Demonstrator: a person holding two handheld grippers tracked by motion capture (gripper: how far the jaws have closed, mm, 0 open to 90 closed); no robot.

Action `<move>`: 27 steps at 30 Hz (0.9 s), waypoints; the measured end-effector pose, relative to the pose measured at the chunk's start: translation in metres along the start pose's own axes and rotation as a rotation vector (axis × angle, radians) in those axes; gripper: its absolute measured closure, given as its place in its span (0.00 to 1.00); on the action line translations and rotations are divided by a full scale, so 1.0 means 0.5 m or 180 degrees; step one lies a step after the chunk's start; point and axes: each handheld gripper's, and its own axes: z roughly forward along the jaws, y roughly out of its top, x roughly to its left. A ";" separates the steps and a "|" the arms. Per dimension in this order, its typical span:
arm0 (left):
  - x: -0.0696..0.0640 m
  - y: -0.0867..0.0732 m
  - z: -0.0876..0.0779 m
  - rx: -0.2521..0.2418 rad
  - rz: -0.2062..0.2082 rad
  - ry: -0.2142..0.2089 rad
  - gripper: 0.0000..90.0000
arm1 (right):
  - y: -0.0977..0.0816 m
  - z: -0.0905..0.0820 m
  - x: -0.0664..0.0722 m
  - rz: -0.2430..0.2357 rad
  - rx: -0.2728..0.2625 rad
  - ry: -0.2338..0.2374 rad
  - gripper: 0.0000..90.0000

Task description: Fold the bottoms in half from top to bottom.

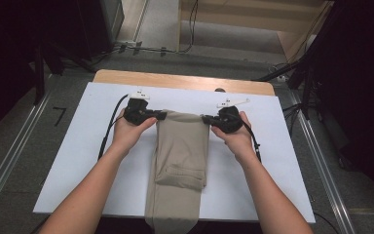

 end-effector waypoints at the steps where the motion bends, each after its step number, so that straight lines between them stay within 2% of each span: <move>1: 0.004 0.010 0.004 0.0010 0.0014 0.0015 0.92 | 0.008 0.002 -0.006 -0.0005 -0.0004 -0.0028 0.95; 3: 0.015 0.028 0.011 0.0011 0.0020 0.0031 0.92 | 0.026 0.009 -0.019 -0.0038 -0.0003 -0.0085 0.95; 10: 0.050 0.080 0.023 -0.0027 -0.0035 0.0106 0.92 | 0.076 0.026 -0.053 0.0016 -0.0044 -0.0160 0.95; 15: 0.076 0.091 0.038 -0.0054 -0.0217 0.0152 0.91 | 0.101 0.047 -0.070 0.0179 -0.0025 -0.0185 0.95; 16: 0.084 0.089 0.042 -0.0065 -0.0284 0.0173 0.88 | 0.103 0.053 -0.075 0.0248 -0.0019 -0.0197 0.92; 17: 0.091 0.086 0.045 -0.0063 -0.0395 0.0202 0.76 | 0.105 0.059 -0.080 0.0338 -0.0027 -0.0200 0.79; 18: 0.097 0.082 0.048 -0.0027 -0.0488 0.0250 0.57 | 0.106 0.066 -0.084 0.0414 0.0010 -0.0235 0.58; 19: 0.100 0.077 0.048 0.0008 -0.0544 0.0278 0.42 | 0.105 0.073 -0.089 0.0500 0.0110 -0.0289 0.44; 20: 0.100 0.071 0.045 0.0002 -0.0553 0.0293 0.32 | 0.101 0.077 -0.090 0.0560 0.0178 -0.0333 0.40; 21: 0.098 0.065 0.039 -0.0028 -0.0551 0.0290 0.27 | 0.094 0.076 -0.090 0.0576 0.0172 -0.0372 0.38; 23: 0.091 0.049 0.024 -0.0063 -0.0522 0.0213 0.26 | 0.075 0.070 -0.085 0.0608 0.0125 -0.0388 0.36; 27: 0.065 0.007 -0.014 -0.0104 -0.0413 0.0129 0.26 | 0.031 0.048 -0.061 0.0452 0.0086 -0.0338 0.36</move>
